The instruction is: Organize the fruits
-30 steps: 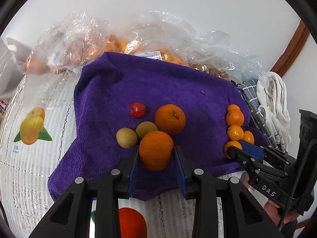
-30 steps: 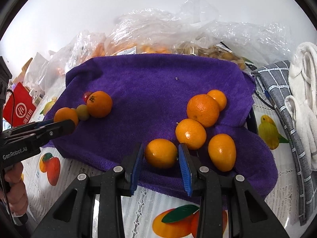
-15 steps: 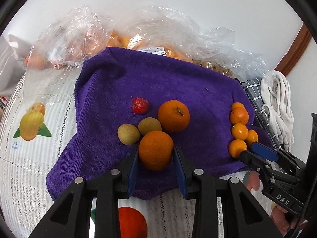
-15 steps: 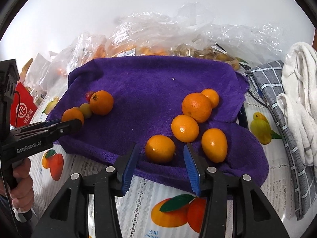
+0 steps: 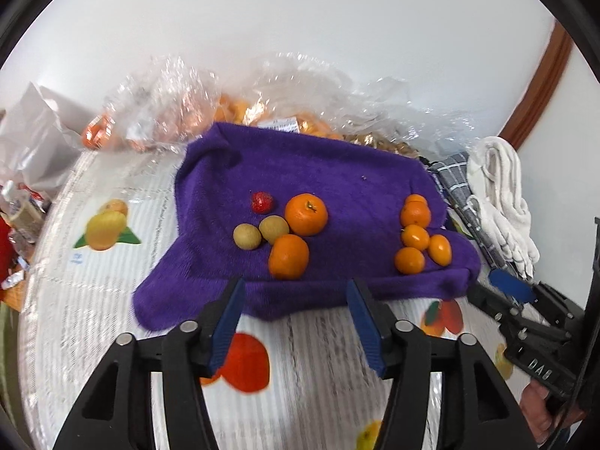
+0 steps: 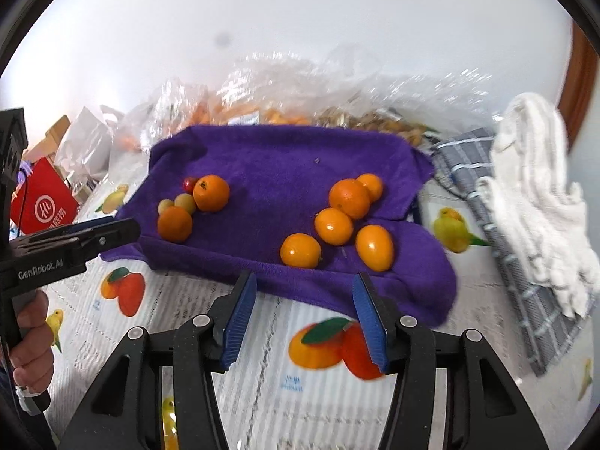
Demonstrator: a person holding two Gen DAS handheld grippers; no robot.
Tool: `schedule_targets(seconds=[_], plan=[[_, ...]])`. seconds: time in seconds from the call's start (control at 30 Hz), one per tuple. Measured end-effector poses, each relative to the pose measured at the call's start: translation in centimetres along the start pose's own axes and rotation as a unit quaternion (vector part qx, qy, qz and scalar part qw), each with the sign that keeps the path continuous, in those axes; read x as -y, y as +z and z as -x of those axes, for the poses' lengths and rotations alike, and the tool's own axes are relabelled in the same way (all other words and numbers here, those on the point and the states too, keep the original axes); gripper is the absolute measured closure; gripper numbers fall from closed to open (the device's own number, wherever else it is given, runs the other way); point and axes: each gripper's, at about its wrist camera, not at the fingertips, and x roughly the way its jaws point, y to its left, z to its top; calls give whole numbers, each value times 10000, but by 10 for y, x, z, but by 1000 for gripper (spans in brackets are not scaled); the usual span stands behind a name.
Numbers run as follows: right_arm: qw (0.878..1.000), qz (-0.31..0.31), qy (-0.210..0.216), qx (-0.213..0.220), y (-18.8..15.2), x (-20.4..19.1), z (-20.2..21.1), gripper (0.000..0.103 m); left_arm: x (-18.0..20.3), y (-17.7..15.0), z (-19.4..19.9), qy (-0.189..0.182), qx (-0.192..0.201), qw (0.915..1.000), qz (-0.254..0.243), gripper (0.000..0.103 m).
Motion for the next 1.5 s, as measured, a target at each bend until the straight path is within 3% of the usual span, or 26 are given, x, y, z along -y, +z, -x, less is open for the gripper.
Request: schedule_targets(seconds=[0.1, 0.37, 0.6, 0.63, 0.7, 0.8, 1.03, 1.5], plan=[[9998, -128, -29, 177, -4, 5, 27, 47, 9, -10, 27, 104, 205, 9997, -106, 36], [9979, -314, -237, 505, -24, 12, 88, 44, 39, -38, 87, 304, 609, 9969, -394, 28], [9959, -430, -375, 698, -50, 23, 134, 43, 63, -65, 129, 452, 914, 9930, -592, 16], [9956, -460, -388, 718, -54, 24, 138, 41, 66, -68, 134, 481, 954, 9925, -594, 15], [9945, -487, -453, 805, -64, 27, 149, 21, 69, -76, 144, 543, 1042, 9916, -532, 11], [9926, -432, -588, 966, -77, 27, 164, 14, 71, -86, 156, 483, 1130, 9912, -482, 4], [9900, -412, -717, 1141, -98, 28, 184, 1, 83, -105, 175, 589, 1285, 9887, -494, 2], [9881, -393, -752, 1282, -114, 25, 209, 0, 96, -119, 196, 717, 1463, 9851, -558, 2]])
